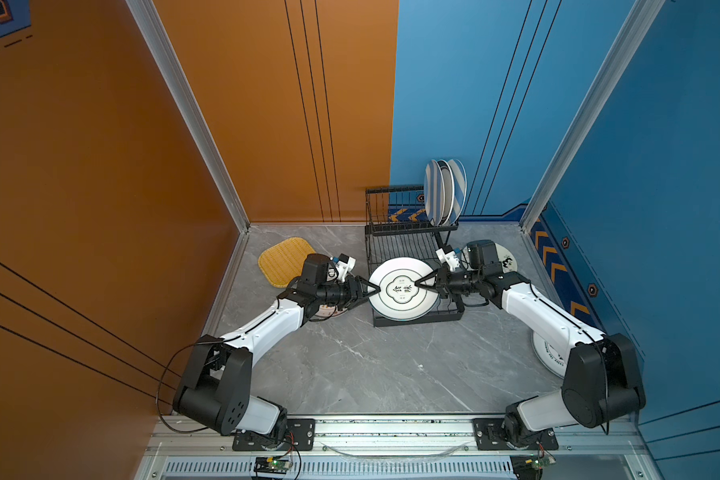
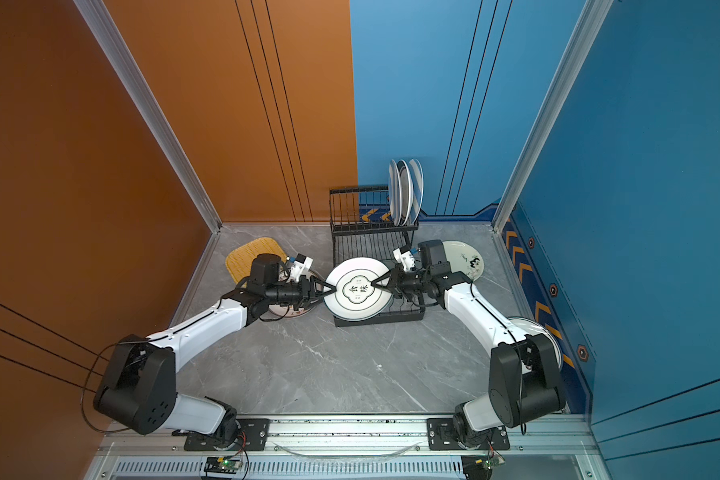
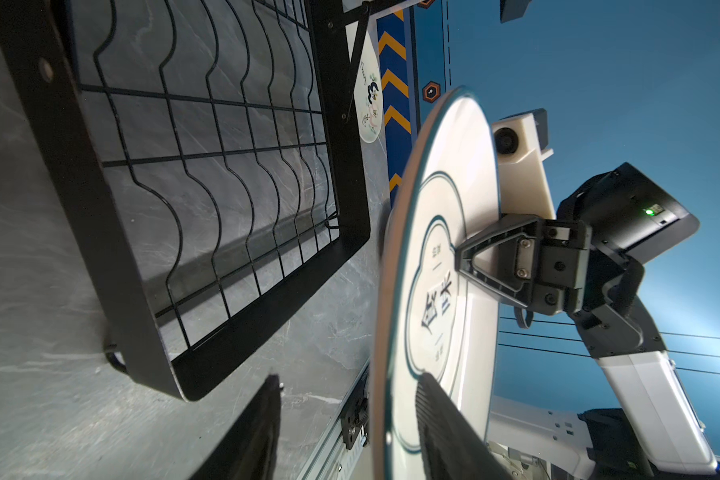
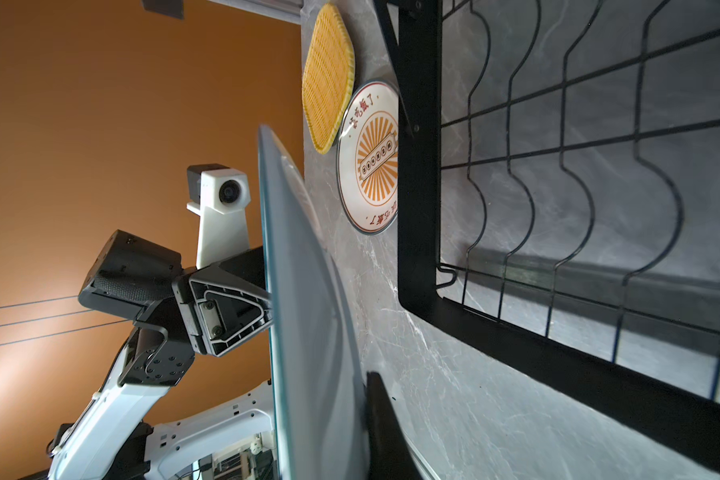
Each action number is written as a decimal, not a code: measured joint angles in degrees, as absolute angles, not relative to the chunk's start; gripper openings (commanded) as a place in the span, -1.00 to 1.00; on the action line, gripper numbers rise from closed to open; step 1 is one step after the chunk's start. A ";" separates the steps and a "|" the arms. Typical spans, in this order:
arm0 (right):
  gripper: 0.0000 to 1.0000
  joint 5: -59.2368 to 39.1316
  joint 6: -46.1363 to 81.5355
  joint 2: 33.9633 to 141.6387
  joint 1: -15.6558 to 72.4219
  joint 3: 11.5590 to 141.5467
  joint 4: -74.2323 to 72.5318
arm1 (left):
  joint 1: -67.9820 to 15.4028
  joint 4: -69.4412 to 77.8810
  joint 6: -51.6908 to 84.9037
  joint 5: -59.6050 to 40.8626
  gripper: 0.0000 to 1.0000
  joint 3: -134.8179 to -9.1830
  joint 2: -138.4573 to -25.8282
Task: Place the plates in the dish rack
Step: 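Grip the upright plate's opposite edge with left gripper while right gripper holds it, then release left gripper while right gripper lifts the cloud-emblem plate toward the rack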
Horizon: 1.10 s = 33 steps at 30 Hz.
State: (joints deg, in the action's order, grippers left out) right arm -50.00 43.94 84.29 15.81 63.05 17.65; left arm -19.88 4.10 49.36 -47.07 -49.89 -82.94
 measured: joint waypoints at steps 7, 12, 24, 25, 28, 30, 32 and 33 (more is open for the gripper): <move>-1.00 -34.39 33.23 84.29 18.11 80.29 38.57 | -18.81 -0.58 46.24 -44.99 0.60 -51.92 -82.74; -1.00 -19.62 28.01 85.43 22.13 94.39 50.94 | -17.65 -3.18 44.51 -43.53 0.70 -52.27 -82.50; -1.00 13.52 18.09 97.97 31.48 126.21 63.64 | -17.12 -11.81 39.00 -39.83 0.88 -55.02 -82.52; -1.00 15.90 17.23 99.57 31.92 128.55 63.81 | -17.12 -12.14 38.76 -39.79 0.88 -55.02 -82.54; -1.00 22.33 14.72 103.57 32.69 133.43 62.98 | -17.12 -12.62 38.37 -39.44 0.91 -55.02 -82.52; -1.00 25.56 13.26 104.95 32.88 134.13 61.43 | -17.12 -12.78 38.33 -39.33 0.92 -55.02 -82.56; -1.00 28.27 11.81 105.95 32.91 134.28 59.83 | -17.15 -12.78 38.24 -39.11 0.95 -55.00 -82.74; -1.00 29.45 11.27 106.39 32.91 134.32 58.74 | -17.15 -12.82 38.09 -38.98 0.96 -55.00 -82.85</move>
